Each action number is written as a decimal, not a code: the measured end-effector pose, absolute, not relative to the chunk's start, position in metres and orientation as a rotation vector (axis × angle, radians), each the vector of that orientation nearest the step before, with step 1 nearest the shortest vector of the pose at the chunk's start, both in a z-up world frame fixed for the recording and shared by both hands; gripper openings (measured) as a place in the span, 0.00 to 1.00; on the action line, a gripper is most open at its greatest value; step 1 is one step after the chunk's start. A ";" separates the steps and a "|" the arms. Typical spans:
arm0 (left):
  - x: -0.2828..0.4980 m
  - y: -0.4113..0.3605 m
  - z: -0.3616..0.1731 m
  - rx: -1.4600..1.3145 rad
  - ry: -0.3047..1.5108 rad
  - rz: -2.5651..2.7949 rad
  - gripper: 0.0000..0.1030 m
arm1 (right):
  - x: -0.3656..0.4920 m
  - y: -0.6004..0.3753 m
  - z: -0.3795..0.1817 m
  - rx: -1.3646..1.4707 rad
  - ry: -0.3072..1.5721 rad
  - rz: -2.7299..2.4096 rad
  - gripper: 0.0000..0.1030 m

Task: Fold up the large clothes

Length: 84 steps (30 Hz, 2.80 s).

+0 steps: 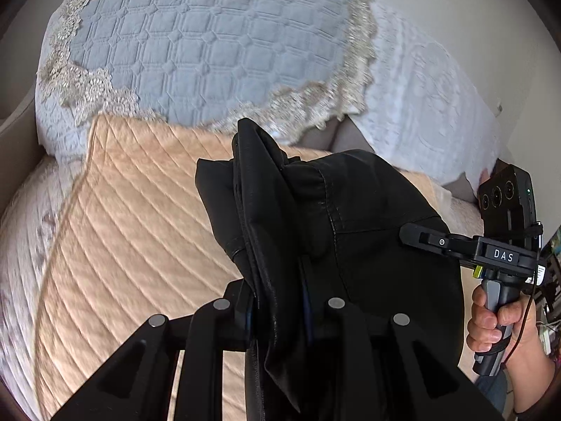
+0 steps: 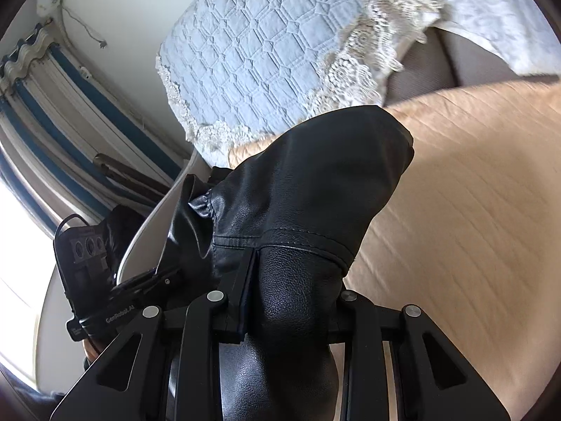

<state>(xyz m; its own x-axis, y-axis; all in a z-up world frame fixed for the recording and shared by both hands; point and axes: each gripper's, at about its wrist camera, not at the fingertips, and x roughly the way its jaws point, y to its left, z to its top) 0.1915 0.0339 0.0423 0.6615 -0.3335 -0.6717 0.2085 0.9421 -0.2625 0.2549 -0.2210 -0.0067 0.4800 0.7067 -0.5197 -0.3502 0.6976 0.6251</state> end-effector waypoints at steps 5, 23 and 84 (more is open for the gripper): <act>0.241 0.055 0.037 -0.190 0.785 -0.313 0.21 | 0.303 -0.210 -0.017 0.486 0.857 0.675 0.30; 0.206 0.074 0.014 -0.187 0.727 -0.307 0.29 | 0.266 -0.205 -0.038 0.316 0.855 0.561 0.49; 0.257 0.043 0.028 -0.088 0.748 -0.216 0.39 | 0.194 -0.163 -0.045 0.092 0.828 0.412 0.53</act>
